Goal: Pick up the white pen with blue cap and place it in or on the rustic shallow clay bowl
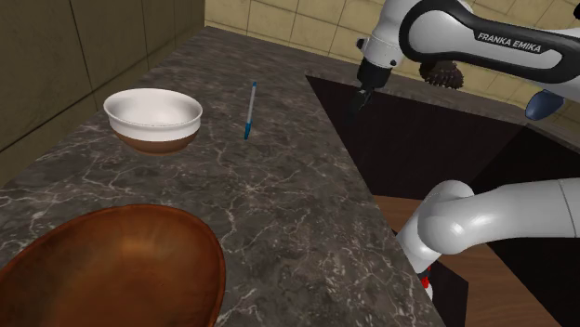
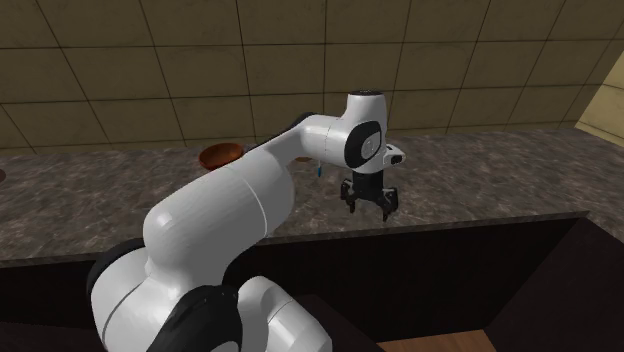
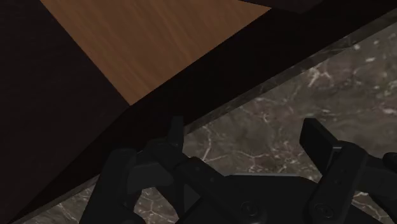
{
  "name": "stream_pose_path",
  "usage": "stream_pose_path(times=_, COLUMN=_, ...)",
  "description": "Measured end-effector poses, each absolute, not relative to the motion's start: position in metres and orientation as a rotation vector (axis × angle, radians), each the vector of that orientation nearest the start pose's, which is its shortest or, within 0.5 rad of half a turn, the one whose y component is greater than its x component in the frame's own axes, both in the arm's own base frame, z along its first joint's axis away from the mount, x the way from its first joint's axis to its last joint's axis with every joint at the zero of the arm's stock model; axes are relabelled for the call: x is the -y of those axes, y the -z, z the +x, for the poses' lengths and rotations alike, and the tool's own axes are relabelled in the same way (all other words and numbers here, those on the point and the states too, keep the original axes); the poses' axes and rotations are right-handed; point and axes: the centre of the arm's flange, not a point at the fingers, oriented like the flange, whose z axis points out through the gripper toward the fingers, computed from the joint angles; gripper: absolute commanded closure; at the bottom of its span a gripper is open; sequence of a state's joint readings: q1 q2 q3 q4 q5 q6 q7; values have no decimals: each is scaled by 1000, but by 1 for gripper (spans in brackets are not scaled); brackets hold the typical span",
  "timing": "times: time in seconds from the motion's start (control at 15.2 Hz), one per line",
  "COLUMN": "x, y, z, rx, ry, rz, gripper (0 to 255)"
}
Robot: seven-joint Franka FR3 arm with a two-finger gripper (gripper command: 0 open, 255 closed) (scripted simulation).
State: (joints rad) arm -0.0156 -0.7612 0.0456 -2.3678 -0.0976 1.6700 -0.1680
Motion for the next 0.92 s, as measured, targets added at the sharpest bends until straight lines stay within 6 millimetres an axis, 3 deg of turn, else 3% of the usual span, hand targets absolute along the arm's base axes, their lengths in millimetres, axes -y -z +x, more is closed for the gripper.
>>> stream_pose_path(times=0.2, x=-18, y=-584, z=321, rx=291, ry=149, rz=-3256, gripper=0)
stream_pose_path(times=0.92, x=-150, y=-559, z=310, rx=55, ry=706, rz=-3164, gripper=0)
